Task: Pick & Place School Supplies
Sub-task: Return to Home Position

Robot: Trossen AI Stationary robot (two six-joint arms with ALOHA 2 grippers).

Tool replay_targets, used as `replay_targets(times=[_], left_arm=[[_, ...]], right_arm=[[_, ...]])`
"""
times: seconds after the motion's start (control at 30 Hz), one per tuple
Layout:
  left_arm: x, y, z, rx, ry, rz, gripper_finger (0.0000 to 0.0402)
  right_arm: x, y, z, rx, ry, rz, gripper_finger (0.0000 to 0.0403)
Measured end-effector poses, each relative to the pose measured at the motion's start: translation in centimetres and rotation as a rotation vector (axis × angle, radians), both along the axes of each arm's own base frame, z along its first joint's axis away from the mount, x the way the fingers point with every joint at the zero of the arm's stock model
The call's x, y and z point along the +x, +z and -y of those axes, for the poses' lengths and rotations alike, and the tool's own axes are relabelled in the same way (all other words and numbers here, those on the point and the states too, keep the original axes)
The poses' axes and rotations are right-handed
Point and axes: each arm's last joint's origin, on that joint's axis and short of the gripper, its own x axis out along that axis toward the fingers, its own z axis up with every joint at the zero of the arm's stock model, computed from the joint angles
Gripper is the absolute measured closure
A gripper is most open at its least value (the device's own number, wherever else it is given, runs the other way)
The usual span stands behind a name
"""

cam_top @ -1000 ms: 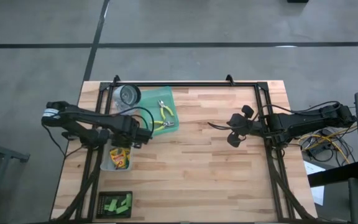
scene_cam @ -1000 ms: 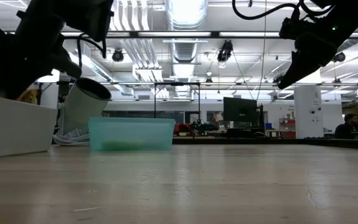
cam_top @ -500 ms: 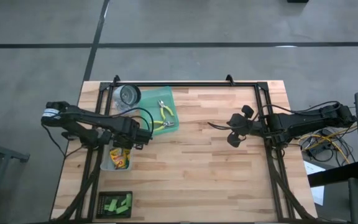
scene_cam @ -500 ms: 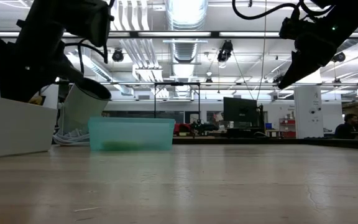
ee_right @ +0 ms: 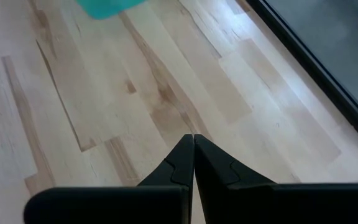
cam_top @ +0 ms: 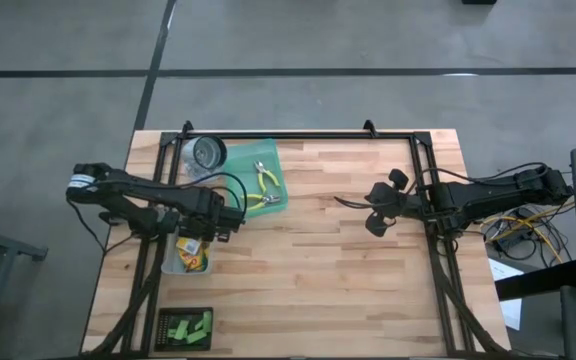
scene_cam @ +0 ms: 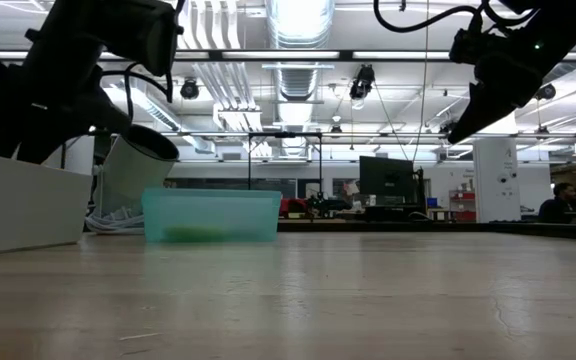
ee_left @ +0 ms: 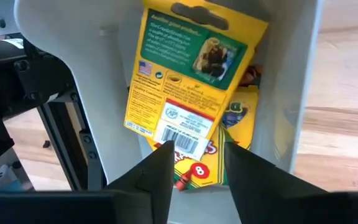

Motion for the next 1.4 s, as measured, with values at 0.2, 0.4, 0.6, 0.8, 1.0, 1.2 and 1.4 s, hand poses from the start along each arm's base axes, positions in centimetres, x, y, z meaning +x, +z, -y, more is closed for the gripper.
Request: replay_targets(times=[0.2, 0.4, 0.6, 0.8, 1.0, 1.2, 1.4], left_arm=[[0.6, 0.9, 0.0, -0.018, -0.066, 0.047, 0.0255], [1.3, 2.9, 0.0, -0.035, -0.195, 0.149, 0.0255], [1.9, 6.6, -0.3, 0.097, -0.271, 0.303, 0.0255], [3.2, 12.9, -1.1, 0.545, -0.495, 0.527, 0.0255], [5.7, 18.5, -0.4, 0.971, -0.943, 0.709, 0.0255], [8.0, 21.1, 1.1, 1.333, -1.23, 0.844, 0.0255], [9.5, 18.9, 1.4, 1.422, -1.41, 1.042, 0.0255]], right_arm=[[0.0, -0.1, 0.0, -0.001, 0.0, -0.004, 0.0394], [-0.1, -0.2, 0.0, -0.001, 0.0, -0.008, 0.0394], [-0.2, -0.5, 0.0, -0.001, -0.002, -0.015, 0.0394], [-0.2, -0.7, 0.0, -0.001, -0.002, -0.019, 0.0394], [0.2, -0.4, -0.1, 0.03, 0.017, 0.026, 0.0394], [1.3, 0.6, -0.5, 0.129, 0.097, 0.176, 0.0394], [3.2, 3.8, -0.8, 0.143, 0.177, 0.554, 0.0394]])
